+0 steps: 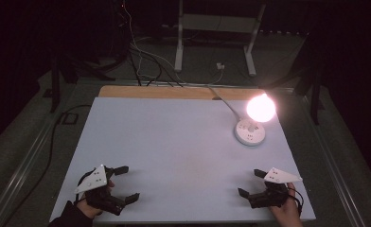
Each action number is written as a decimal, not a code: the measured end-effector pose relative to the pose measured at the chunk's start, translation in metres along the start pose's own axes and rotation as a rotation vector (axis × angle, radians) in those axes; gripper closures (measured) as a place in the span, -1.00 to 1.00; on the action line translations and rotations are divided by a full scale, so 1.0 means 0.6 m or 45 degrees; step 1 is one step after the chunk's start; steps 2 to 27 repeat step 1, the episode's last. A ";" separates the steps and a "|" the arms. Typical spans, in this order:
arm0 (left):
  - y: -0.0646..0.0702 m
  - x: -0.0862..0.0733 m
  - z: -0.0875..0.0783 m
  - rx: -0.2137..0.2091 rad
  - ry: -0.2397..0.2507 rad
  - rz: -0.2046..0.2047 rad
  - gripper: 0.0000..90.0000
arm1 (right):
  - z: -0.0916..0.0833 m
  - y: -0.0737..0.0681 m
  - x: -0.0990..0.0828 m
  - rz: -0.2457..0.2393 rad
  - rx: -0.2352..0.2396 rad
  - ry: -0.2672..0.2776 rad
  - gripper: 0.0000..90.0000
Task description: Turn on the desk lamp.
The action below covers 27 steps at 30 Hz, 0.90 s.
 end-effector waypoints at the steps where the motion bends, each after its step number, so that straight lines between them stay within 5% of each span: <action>1: 0.000 0.000 0.000 0.000 -0.001 0.002 -0.99 | 0.000 0.000 0.000 0.001 -0.002 0.003 -1.00; 27: 0.000 0.000 0.000 0.000 -0.001 0.002 -0.99 | 0.000 0.000 0.000 0.001 -0.002 0.003 -1.00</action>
Point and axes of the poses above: each handheld gripper's, and its own axes: z roughly forward along the jaws, x roughly out of its top, y roughly to its right, the point moved 4 cm from there along z, roughly forward along the jaws, and after that the axes turned 15 degrees about -z, right-handed, at the moved point
